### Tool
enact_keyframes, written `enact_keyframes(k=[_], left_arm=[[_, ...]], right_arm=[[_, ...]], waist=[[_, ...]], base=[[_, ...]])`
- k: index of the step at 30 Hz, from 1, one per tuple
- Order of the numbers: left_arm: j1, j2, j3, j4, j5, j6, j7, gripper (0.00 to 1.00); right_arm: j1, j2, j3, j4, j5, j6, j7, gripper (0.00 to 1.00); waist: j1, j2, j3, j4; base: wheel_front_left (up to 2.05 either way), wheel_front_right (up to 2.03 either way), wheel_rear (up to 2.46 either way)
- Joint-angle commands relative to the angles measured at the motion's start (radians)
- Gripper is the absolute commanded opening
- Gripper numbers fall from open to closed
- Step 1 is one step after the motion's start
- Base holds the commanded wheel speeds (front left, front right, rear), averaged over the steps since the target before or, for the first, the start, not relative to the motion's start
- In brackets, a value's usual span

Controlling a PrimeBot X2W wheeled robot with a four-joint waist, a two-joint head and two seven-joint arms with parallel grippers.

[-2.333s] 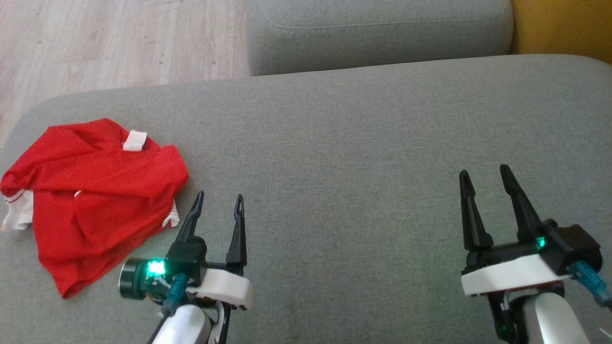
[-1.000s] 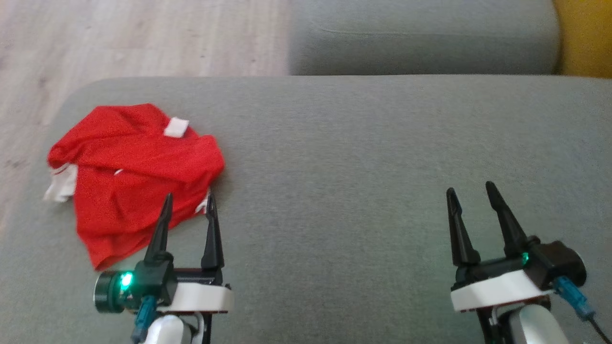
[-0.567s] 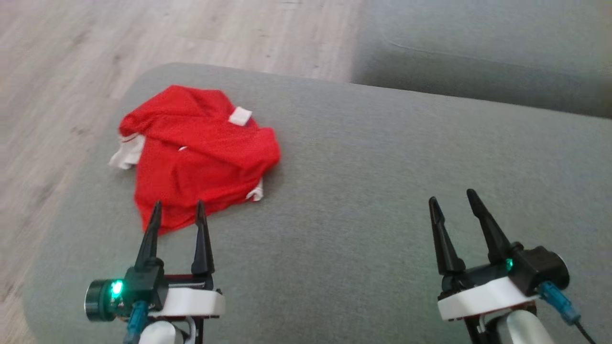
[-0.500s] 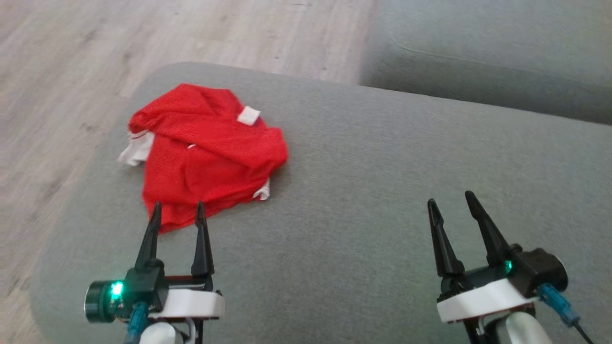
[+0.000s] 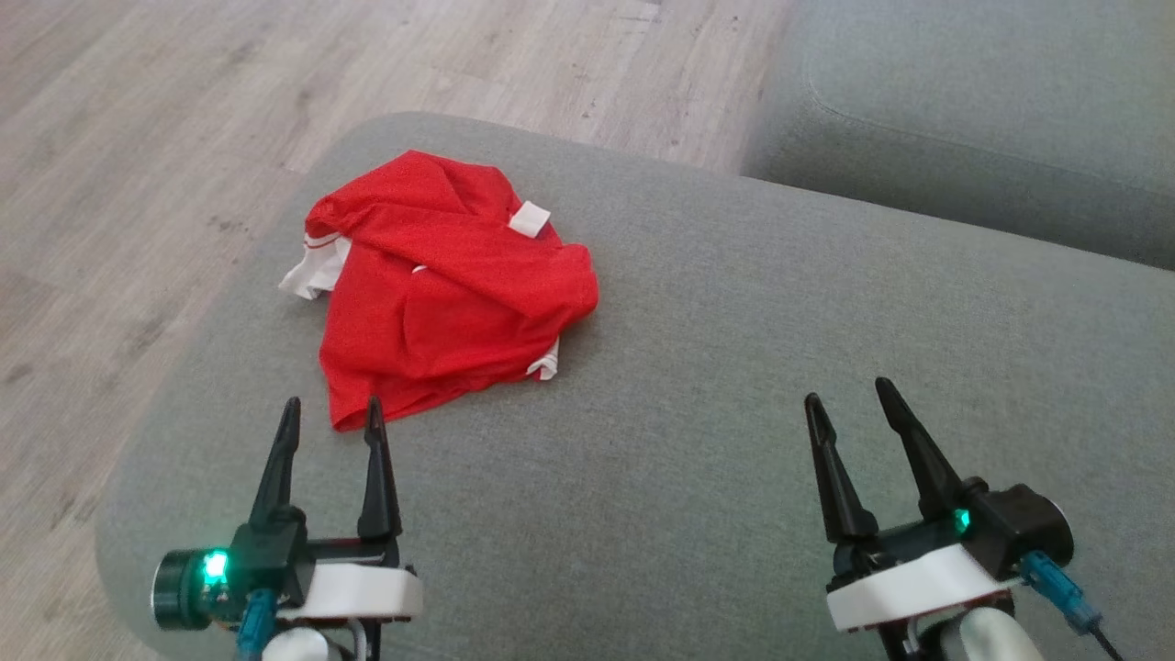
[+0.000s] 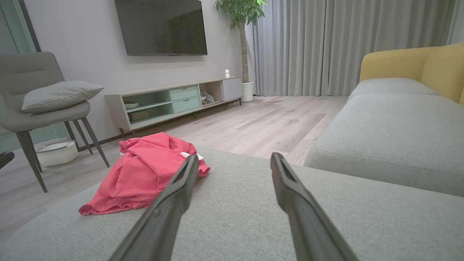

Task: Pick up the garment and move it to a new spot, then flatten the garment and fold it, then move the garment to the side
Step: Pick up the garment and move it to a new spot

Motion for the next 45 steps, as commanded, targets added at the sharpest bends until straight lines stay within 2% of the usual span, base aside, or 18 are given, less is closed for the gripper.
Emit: enact_keyframes(k=[1, 7, 11, 16, 19, 27, 33, 34, 37, 45], left_arm=[[-0.031, -0.002, 0.035, -0.035, 0.015, -0.001, -0.01, 1.0], [-0.092, 0.014, 0.042, -0.006, 0.042, -0.035, -0.01, 1.0], [-0.261, 0.066, 0.037, 0.146, 0.051, -0.097, -0.006, 1.0], [-0.483, 0.113, 0.02, 0.332, 0.034, -0.179, 0.108, 1.0], [-0.591, 0.139, 0.009, 0.433, 0.012, -0.21, 0.187, 1.0], [-0.738, 0.195, -0.085, 0.646, -0.042, -0.234, 0.341, 1.0], [-0.755, 0.218, -0.17, 0.722, -0.12, -0.235, 0.373, 1.0], [-0.755, 0.223, -0.184, 0.725, -0.134, -0.235, 0.366, 0.0], [-0.758, 0.231, -0.2, 0.723, -0.161, -0.235, 0.333, 0.0], [-0.78, 0.246, -0.192, 0.674, -0.207, -0.235, 0.121, 0.0]], right_arm=[[-0.028, -0.008, 0.024, -0.032, 0.004, -0.001, -0.011, 1.0], [-0.041, -0.008, 0.028, -0.036, -0.011, -0.001, -0.011, 1.0], [-0.072, -0.008, 0.021, -0.039, -0.039, -0.001, -0.011, 1.0], [-0.109, -0.008, 0.013, -0.04, -0.066, -0.001, -0.011, 1.0], [-0.131, -0.008, 0.012, -0.041, -0.077, -0.001, -0.011, 1.0], [-0.163, -0.008, 0.007, -0.042, -0.078, -0.001, -0.011, 1.0], [-0.171, -0.008, 0.007, -0.043, -0.069, -0.001, -0.011, 1.0], [-0.172, -0.008, 0.007, -0.042, -0.068, -0.001, -0.011, 1.0], [-0.17, -0.008, 0.007, -0.039, -0.066, -0.001, -0.011, 1.0], [-0.151, -0.008, 0.006, -0.022, -0.059, -0.001, -0.011, 1.0]], waist=[[0.0, 0.0, 0.004, -0.005], [0.0, 0.0, 0.049, -0.04], [0.0, 0.0, 0.122, -0.078], [0.0, 0.0, 0.206, -0.124], [0.0, 0.0, 0.25, -0.153], [0.0, 0.0, 0.303, -0.209], [0.0, 0.0, 0.304, -0.23], [0.0, 0.0, 0.301, -0.232], [0.0, 0.0, 0.293, -0.234], [0.0, 0.0, 0.218, -0.239]], base=[[0.0, 0.0, 0.0], [0.0, 0.0, 0.0], [0.0, 0.0, 0.0], [0.0, 0.0, 0.0], [0.0, 0.0, 0.0], [0.0, 0.0, 0.0], [0.0, 0.0, 0.0], [0.0, 0.0, 0.0], [0.0, 0.0, 0.0], [0.0, 0.0, 0.0]])
